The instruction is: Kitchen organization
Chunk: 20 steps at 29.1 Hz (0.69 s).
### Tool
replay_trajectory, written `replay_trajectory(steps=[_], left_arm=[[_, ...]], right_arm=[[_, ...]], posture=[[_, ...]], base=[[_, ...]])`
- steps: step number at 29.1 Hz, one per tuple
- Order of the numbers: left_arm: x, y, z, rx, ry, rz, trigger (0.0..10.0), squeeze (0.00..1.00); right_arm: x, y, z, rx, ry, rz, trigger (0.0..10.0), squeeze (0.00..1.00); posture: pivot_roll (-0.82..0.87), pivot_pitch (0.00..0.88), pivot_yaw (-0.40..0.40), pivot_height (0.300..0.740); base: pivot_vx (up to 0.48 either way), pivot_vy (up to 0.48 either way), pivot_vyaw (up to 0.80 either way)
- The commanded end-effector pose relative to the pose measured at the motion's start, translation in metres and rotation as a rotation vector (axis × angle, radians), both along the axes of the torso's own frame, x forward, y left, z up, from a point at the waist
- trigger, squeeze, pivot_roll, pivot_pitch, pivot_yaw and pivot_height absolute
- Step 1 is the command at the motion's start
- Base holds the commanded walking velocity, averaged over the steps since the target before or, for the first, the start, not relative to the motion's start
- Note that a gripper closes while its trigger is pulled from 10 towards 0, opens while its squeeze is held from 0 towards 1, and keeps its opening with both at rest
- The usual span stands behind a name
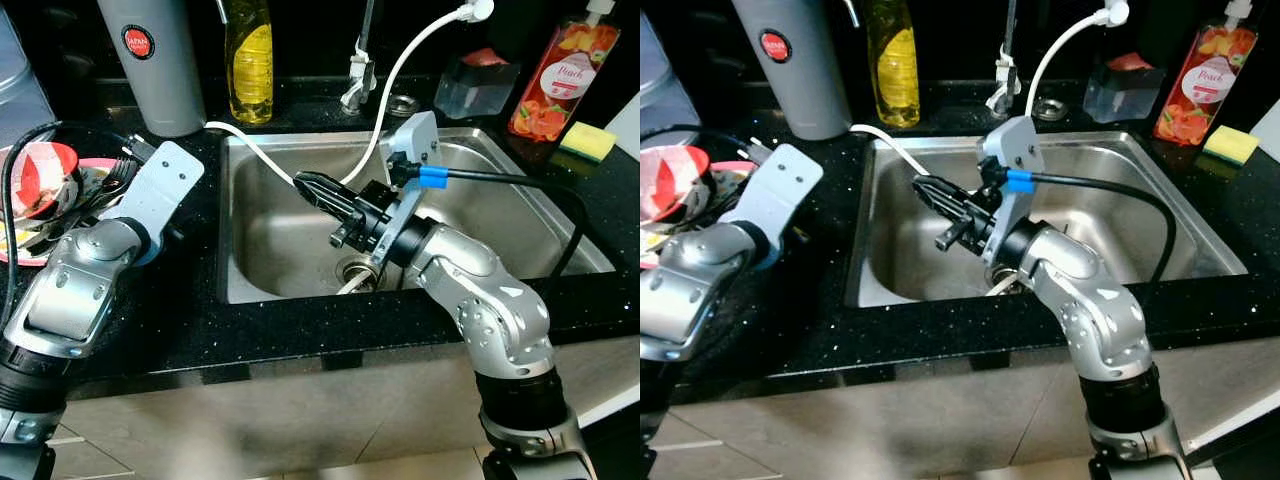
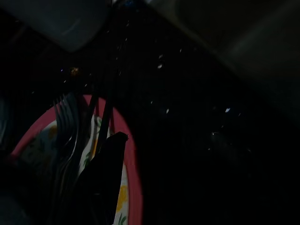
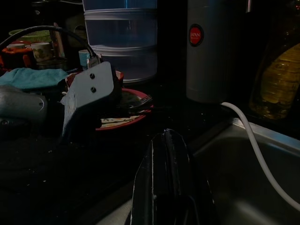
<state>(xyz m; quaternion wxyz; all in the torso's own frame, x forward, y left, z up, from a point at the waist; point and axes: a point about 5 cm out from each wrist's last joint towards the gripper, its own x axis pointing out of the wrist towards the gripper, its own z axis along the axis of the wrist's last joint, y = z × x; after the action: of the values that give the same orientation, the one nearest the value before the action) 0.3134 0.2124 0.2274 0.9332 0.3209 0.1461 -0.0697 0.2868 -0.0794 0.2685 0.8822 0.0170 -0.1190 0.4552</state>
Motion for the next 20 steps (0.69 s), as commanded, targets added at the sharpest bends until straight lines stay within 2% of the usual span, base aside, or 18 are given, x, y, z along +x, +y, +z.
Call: replay_trajectory(steps=[1, 5, 9, 11, 13, 15, 16, 17, 18, 20], left_arm=[[-0.002, 0.006, -0.004, 0.082, 0.009, 0.015, 10.0, 0.00], [-0.003, 0.010, -0.008, 0.156, 0.010, 0.033, 10.0, 0.00], [-0.003, 0.013, -0.011, 0.170, 0.018, 0.051, 10.0, 0.00], [-0.003, 0.014, -0.012, 0.172, 0.021, 0.058, 9.6, 0.00], [-0.003, 0.016, -0.014, 0.178, 0.026, 0.070, 8.0, 0.00], [-0.003, 0.017, -0.014, 0.178, 0.028, 0.073, 8.0, 0.00], [-0.003, 0.018, -0.014, 0.181, 0.028, 0.078, 4.3, 0.00], [-0.003, 0.018, -0.015, 0.193, 0.025, 0.081, 2.8, 0.00], [-0.003, 0.019, -0.014, 0.202, 0.023, 0.083, 2.3, 0.00], [-0.003, 0.021, -0.014, 0.226, 0.019, 0.093, 2.0, 0.00]], right_arm=[[0.001, 0.000, 0.000, 0.005, 0.003, 0.000, 10.0, 0.00], [0.001, 0.000, -0.001, 0.005, 0.003, -0.001, 10.0, 0.00], [0.001, 0.000, 0.000, 0.005, 0.003, -0.001, 10.0, 0.00], [0.001, 0.000, 0.000, 0.005, 0.003, -0.001, 10.0, 0.00], [0.001, 0.000, 0.000, 0.005, 0.003, -0.001, 10.0, 0.00], [0.001, 0.000, 0.000, 0.005, 0.003, -0.001, 10.0, 0.00], [0.001, 0.000, 0.000, 0.005, 0.003, -0.001, 10.0, 0.00], [0.001, 0.000, 0.000, 0.005, 0.003, -0.001, 10.0, 0.00], [0.001, 0.000, 0.000, 0.005, 0.002, -0.001, 10.0, 0.00], [0.001, 0.000, 0.000, 0.005, 0.002, -0.002, 10.0, 0.00]], posture=[[0.12, 0.054, -0.010, 0.740], [0.12, 0.054, -0.011, 0.740], [0.12, 0.054, -0.012, 0.740], [0.12, 0.054, -0.012, 0.740], [0.12, 0.054, -0.014, 0.740], [0.12, 0.054, -0.014, 0.740], [0.12, 0.054, -0.014, 0.740], [0.12, 0.054, -0.015, 0.740], [0.12, 0.054, -0.015, 0.740], [0.12, 0.054, -0.016, 0.740]], base=[[0.000, 0.000, 0.00], [0.000, 0.000, 0.00], [0.000, 0.000, 0.00], [0.000, 0.000, 0.00], [0.000, 0.000, 0.00], [0.000, 0.000, 0.00], [0.000, 0.000, 0.00], [0.000, 0.000, 0.00], [0.000, 0.000, 0.00], [0.000, 0.000, 0.00]])
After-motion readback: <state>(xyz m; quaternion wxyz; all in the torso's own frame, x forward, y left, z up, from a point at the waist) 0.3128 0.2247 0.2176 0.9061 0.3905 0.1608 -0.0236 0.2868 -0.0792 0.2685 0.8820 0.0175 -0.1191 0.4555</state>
